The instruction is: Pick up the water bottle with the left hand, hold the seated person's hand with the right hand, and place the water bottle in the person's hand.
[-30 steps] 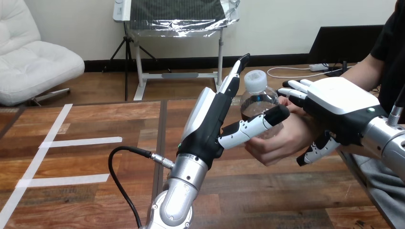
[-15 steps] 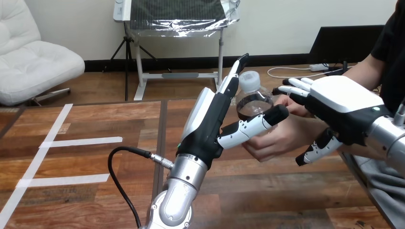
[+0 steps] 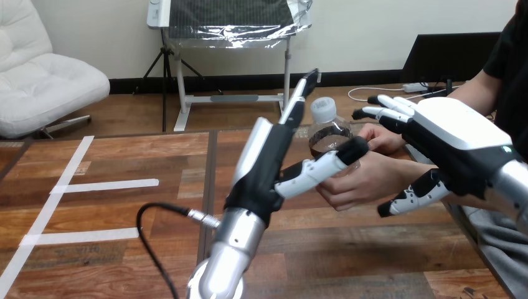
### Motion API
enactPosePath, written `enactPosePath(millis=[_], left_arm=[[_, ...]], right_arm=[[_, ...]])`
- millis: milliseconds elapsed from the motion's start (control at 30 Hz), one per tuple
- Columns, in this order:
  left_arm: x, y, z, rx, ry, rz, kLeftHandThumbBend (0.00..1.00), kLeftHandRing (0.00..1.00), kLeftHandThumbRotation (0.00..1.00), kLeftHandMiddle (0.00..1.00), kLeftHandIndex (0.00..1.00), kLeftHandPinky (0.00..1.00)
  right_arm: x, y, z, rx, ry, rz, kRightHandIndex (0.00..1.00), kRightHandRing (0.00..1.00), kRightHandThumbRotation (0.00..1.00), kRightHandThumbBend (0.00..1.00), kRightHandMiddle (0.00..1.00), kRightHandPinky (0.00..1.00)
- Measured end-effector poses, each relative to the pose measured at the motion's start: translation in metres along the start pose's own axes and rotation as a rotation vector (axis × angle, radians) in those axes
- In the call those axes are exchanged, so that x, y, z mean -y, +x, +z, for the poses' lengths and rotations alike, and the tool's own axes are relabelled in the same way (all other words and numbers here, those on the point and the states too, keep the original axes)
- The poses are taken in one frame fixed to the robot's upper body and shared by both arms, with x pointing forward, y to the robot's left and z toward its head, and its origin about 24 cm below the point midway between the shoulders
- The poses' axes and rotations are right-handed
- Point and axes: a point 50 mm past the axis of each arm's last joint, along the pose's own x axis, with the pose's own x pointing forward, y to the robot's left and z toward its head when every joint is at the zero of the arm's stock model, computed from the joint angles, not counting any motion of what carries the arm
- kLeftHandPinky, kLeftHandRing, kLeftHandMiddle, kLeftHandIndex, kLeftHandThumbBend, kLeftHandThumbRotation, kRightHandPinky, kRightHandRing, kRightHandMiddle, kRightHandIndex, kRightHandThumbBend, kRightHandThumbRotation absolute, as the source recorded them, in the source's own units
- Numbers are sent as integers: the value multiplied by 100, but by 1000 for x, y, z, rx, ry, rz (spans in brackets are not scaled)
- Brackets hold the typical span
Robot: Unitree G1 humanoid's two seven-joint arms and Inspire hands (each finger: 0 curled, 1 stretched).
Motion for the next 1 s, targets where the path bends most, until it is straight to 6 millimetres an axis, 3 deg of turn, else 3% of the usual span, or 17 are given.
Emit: enactPosePath(millis=[333, 633, 1000], left_arm=[[-8, -28, 1, 84, -84, 180, 66, 85, 70, 89, 89, 79], [-13, -56, 0, 127, -109, 306, 52, 83, 78, 86, 88, 78], [-13, -79, 0, 158, -113, 367, 50, 82, 84, 84, 85, 77]], right_arm=[[-14, -17, 20, 66, 178, -218, 85, 90, 1, 57, 92, 77], [-38, -27, 39, 105, 345, -410, 83, 84, 3, 38, 89, 72], [-58, -30, 63, 156, 524, -549, 85, 86, 0, 22, 91, 73]])
